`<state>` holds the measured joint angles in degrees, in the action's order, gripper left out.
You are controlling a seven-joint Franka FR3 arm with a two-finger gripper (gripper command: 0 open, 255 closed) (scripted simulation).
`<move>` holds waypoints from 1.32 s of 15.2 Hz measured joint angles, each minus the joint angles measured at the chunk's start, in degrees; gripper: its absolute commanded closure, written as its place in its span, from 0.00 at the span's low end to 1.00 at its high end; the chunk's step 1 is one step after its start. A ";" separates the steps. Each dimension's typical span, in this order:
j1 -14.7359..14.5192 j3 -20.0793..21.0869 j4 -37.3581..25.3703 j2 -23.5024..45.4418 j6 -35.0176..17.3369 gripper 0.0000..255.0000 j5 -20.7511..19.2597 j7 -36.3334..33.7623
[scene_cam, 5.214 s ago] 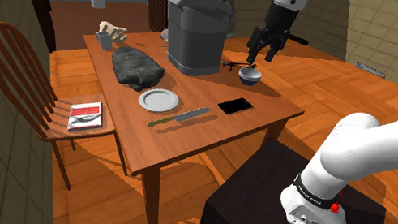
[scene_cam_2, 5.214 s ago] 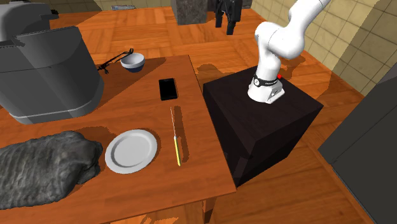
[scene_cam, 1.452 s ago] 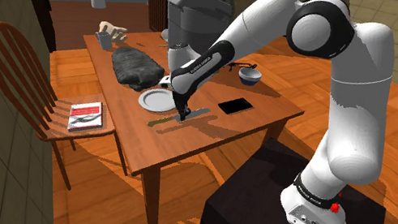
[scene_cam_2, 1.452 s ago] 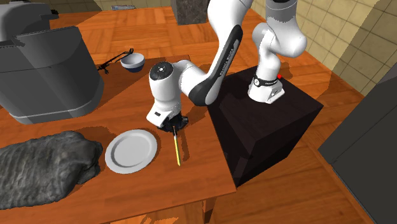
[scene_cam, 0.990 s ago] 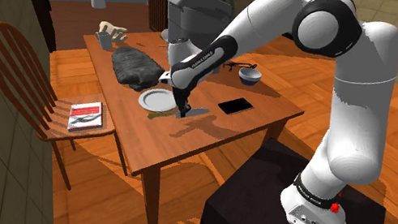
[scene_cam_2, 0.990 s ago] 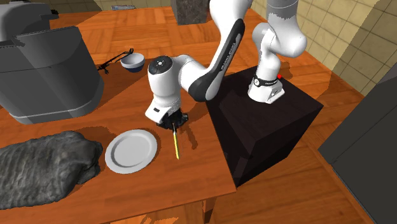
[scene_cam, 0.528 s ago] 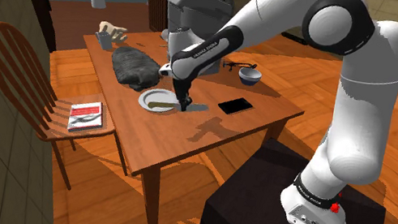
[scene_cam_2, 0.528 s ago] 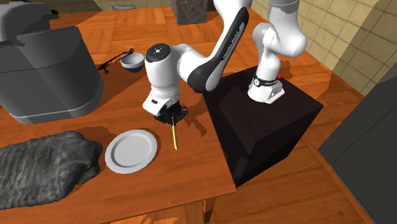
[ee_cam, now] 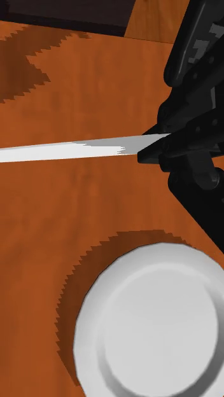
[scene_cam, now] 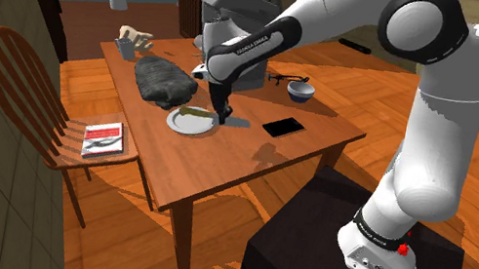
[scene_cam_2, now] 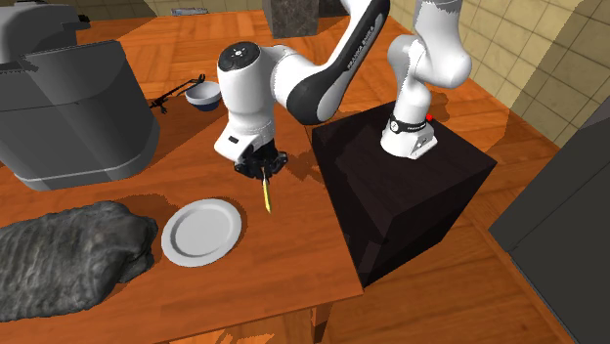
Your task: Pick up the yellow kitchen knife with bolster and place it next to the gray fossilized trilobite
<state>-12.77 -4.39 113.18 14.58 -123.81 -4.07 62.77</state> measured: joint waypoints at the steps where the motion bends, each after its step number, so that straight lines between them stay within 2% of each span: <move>1: -0.01 0.00 -0.43 -0.39 0.81 1.00 0.01 0.05; 11: -0.13 0.01 -3.74 -3.67 7.38 1.00 0.00 0.36; 15: 2.14 -1.38 -8.47 -0.66 8.87 1.00 0.41 4.18; 20: 5.76 -3.05 -17.44 5.83 11.00 1.00 1.45 9.74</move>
<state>-7.01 -7.44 95.75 20.42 -112.81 -2.62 72.51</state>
